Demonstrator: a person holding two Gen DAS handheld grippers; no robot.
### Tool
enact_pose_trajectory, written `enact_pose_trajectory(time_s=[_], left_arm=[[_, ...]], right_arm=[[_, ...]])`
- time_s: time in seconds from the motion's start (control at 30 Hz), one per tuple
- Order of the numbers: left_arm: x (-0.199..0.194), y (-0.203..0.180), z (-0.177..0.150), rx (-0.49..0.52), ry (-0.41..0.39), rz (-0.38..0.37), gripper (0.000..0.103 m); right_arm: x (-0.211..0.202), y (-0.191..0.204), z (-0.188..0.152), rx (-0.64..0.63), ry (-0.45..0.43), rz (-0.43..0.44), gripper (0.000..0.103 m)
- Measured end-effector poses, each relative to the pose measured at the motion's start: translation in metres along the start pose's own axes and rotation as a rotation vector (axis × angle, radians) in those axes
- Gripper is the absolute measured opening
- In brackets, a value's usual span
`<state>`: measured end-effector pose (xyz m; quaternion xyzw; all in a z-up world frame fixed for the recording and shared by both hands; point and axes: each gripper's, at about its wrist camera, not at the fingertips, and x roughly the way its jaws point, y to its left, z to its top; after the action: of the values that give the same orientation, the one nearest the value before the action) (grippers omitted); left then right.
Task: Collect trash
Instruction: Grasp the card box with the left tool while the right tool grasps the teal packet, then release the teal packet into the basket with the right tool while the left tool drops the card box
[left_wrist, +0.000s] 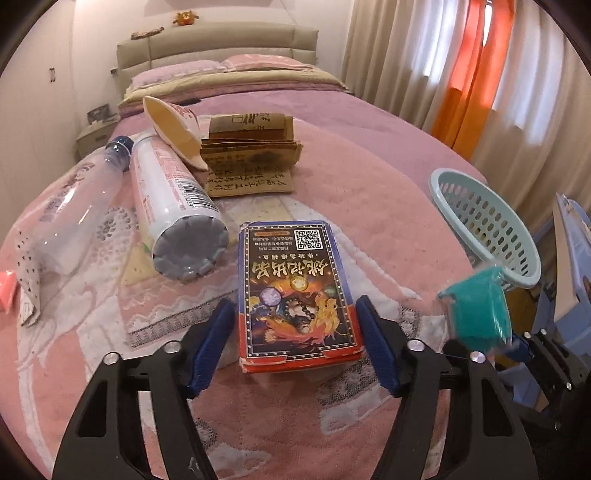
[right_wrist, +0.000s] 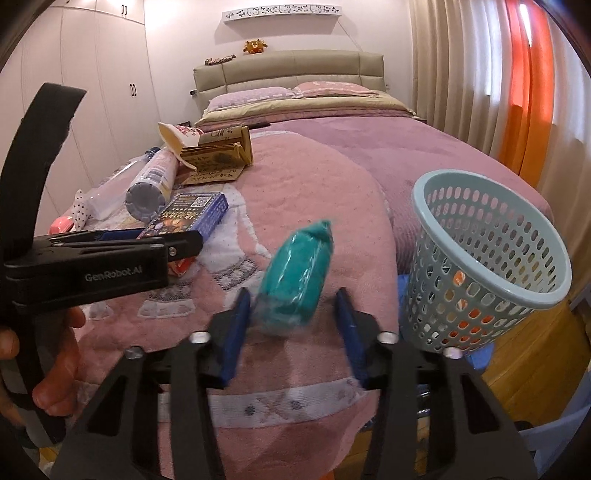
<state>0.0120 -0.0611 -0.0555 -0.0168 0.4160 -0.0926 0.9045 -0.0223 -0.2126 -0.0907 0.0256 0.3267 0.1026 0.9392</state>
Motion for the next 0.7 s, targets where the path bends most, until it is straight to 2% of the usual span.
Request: enact_pose_trajectory(time_s=[0.07,0.17,0.47,0.7], left_arm=[[-0.001,-0.001,-0.001,0.0,-0.005,0.003,0.061],[-0.005,-0.003,-0.002,0.009,-0.023,0.002,0.06],[-0.023,-0.006,0.002,0.006,-0.093,-0.051,0.059],[-0.04,-0.014,0.018,0.006,-0.141,-0.085,0.059]], right_arm=[[0.001,-0.003,0.001,0.008,0.001,0.005,0.026],[0.001,-0.007,0.002,0.021,-0.005,0.014,0.024],[-0.001,-0.012,0.01,0.029,-0.027,0.006,0.023],[-0.016,-0.027,0.033,0.043,-0.096,-0.028,0.023]])
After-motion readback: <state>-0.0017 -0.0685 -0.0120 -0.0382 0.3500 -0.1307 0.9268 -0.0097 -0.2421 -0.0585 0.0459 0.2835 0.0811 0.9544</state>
